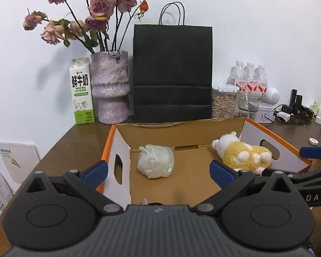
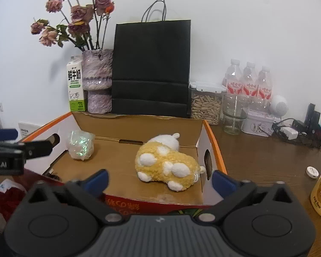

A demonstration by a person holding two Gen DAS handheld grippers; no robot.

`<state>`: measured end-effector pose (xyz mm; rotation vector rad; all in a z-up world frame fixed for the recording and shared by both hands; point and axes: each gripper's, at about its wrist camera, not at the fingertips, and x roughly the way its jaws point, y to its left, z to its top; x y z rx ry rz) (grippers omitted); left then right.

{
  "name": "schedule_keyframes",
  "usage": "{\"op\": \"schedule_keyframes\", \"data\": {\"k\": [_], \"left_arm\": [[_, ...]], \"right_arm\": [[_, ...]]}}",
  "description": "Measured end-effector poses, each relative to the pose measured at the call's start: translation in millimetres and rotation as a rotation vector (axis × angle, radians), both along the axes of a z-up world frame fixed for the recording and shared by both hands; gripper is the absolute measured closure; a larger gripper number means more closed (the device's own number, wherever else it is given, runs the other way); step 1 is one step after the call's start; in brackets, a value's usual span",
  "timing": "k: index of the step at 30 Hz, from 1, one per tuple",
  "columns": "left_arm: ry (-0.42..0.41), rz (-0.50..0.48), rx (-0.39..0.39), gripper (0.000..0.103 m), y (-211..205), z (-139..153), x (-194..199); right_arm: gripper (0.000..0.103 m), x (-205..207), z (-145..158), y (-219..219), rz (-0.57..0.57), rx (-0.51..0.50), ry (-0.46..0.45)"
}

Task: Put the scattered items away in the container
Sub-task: 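Lower the cable and orange flower into the box and open both grippers, then withdraw both tools from the box toward the remaining items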

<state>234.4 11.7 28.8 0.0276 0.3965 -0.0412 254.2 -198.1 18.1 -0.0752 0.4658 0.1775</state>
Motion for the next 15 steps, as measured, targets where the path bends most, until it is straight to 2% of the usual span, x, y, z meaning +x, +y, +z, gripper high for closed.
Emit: {"op": "schedule_keyframes", "data": {"k": [15], "left_arm": [[0.01,-0.002,0.01,0.0,-0.7,-2.3,-0.2]], "right_arm": [[0.0,-3.6,1.1,-0.9,-0.005,0.001,0.001]]}}
